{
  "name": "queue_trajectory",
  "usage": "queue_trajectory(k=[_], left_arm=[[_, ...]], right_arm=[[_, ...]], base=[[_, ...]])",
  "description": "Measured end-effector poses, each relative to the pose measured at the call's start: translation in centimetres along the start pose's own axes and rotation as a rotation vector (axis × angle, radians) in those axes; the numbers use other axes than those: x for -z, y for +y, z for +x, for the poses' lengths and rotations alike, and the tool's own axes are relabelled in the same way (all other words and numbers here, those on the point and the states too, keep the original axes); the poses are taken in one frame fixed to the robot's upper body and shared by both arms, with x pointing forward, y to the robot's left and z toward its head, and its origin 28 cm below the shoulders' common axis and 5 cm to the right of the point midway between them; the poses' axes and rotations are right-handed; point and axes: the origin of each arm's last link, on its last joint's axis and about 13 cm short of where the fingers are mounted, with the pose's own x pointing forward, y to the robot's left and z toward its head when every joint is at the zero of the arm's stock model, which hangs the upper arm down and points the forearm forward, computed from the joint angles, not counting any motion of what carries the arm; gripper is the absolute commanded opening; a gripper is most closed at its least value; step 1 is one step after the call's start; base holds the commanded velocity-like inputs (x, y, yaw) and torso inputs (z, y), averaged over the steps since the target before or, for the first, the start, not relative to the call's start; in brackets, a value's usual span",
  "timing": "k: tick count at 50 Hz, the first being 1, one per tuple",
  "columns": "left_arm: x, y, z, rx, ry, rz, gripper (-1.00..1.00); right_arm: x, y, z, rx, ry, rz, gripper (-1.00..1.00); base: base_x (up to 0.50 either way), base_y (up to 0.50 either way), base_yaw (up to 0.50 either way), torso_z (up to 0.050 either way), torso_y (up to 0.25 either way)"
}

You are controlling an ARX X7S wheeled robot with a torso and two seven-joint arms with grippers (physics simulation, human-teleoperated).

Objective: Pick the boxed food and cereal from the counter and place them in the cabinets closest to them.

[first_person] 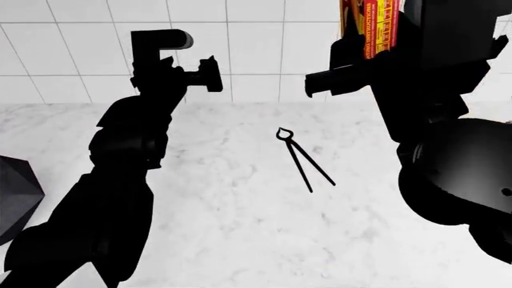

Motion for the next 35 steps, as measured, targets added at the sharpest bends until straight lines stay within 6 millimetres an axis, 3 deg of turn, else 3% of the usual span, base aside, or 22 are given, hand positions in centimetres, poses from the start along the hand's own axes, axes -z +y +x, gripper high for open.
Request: queue_trajectory(k=[20, 35], left_arm=[[0.1, 0.0, 0.0, 0.003, -0.002, 0.010, 1.00], [0.0, -0.1, 0.0, 0.002, -0.004, 0.016, 1.00]], right_arm=[[-0.8, 1.3, -4.5, 0.036, -0.194, -0.006, -1.00], [-1.7, 2.0, -6.5, 0.042, -0.326, -0.010, -1.00]], base=[[0.00, 0.00, 0.00, 0.000, 0.000], [0.00, 0.00, 0.00, 0.000, 0.000]])
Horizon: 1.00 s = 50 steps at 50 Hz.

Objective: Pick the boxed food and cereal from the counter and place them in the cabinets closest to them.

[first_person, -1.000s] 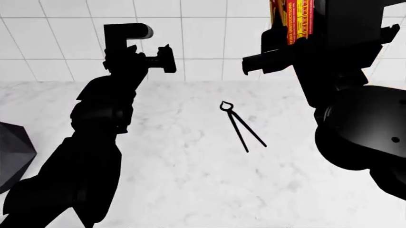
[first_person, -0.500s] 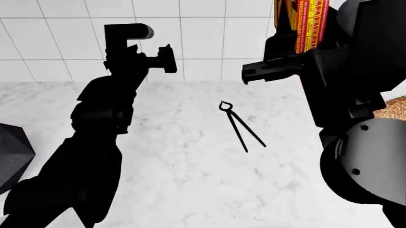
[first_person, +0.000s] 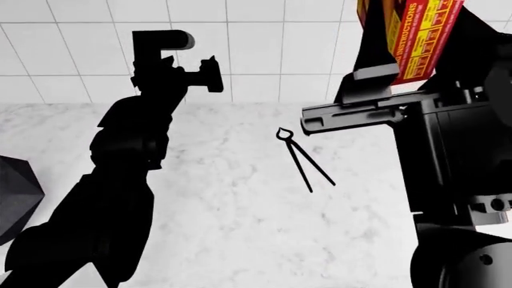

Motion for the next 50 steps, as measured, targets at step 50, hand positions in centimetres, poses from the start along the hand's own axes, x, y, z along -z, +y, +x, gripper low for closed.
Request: queue_trajectory(k=[50], left_arm=[[0.2, 0.0, -0.1, -0.013, 0.022, -0.001, 1.00]], right_arm=[[-14.3, -1.6, 13.8, 0.086, -0.013, 0.085, -1.00]], base=[[0.00, 0.00, 0.00, 0.001, 0.000]])
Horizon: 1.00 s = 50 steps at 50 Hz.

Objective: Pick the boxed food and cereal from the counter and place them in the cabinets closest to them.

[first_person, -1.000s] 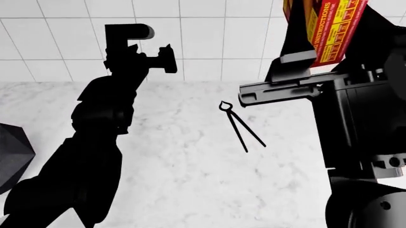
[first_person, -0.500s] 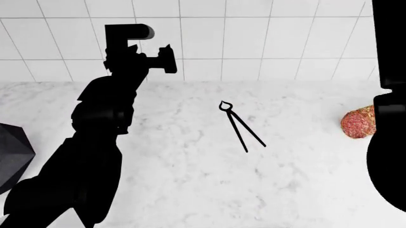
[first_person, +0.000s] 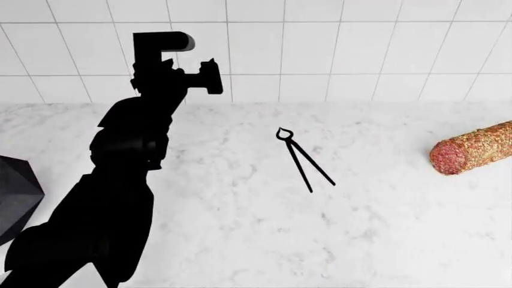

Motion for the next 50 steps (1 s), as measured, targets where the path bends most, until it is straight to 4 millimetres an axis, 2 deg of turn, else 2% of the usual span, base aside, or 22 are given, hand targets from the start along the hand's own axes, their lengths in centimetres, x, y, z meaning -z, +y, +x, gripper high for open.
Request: queue_trajectory(k=[5, 14, 19, 26, 27, 50], left_arm=[[0.0, 0.0, 0.0, -0.001, 0.002, -0.001, 1.00], [0.0, 0.0, 0.0, -0.003, 0.006, 0.000, 1.00], [0.1, 0.0, 0.0, -0.005, 0.007, 0.000, 1.00], [0.1, 0.0, 0.0, -0.008, 0.009, 0.002, 1.00], [0.1, 0.0, 0.0, -0.008, 0.009, 0.002, 1.00], [0.1, 0.0, 0.0, -0.010, 0.011, 0.006, 1.00]], right_arm=[[-0.6, 0.1, 3.3, 0.014, 0.117, 0.009, -1.00], [1.0, 0.2, 9.8, 0.043, 0.358, 0.032, -1.00], [1.3, 0.1, 11.3, 0.062, 0.399, 0.027, -1.00], [1.5, 0.3, 11.9, 0.060, 0.401, -0.034, -1.00], [1.5, 0.3, 11.9, 0.060, 0.399, -0.042, 1.00], [1.7, 0.7, 12.3, 0.043, 0.386, -0.216, 1.00]], base=[[0.00, 0.00, 0.00, 0.000, 0.000], [0.00, 0.00, 0.00, 0.000, 0.000], [0.01, 0.00, 0.00, 0.000, 0.000], [0.01, 0.00, 0.00, 0.000, 0.000], [0.02, 0.00, 0.00, 0.000, 0.000], [0.00, 0.00, 0.00, 0.000, 0.000]])
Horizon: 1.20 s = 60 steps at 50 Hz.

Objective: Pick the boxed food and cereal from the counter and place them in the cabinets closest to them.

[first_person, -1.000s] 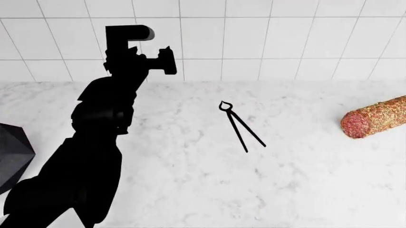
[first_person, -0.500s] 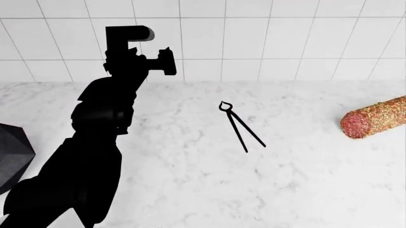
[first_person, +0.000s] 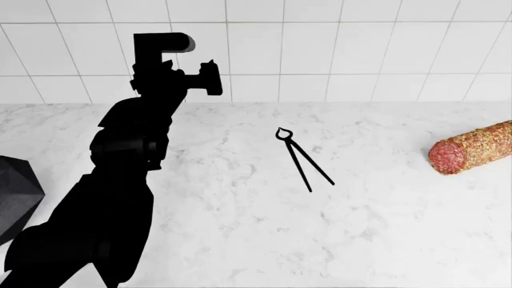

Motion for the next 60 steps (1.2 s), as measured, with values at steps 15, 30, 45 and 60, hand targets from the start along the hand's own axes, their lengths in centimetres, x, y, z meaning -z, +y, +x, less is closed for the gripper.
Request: queue_trajectory(k=[15, 30, 45, 60], left_arm=[[0.0, 0.0, 0.0, 0.001, -0.001, 0.000, 1.00], [0.0, 0.0, 0.0, -0.002, -0.003, 0.001, 1.00], [-0.5, -0.2, 0.2, -0.009, -0.028, 0.026, 1.00], [-6.2, -1.4, 0.0, 0.050, -0.154, 0.052, 1.00]], right_arm=[[0.1, 0.5, 0.0, 0.072, -0.032, -0.118, 1.00], [0.1, 0.0, -0.9, 0.055, -0.001, -0.053, 1.00], [-0.9, 0.0, -3.2, -0.036, -0.013, 0.015, 1.00], [-1.3, -0.7, -5.0, -0.078, -0.081, 0.033, 1.00]], base=[[0.00, 0.00, 0.00, 0.000, 0.000], [0.00, 0.00, 0.00, 0.000, 0.000], [0.00, 0.00, 0.00, 0.000, 0.000], [-0.09, -0.01, 0.00, 0.000, 0.000]])
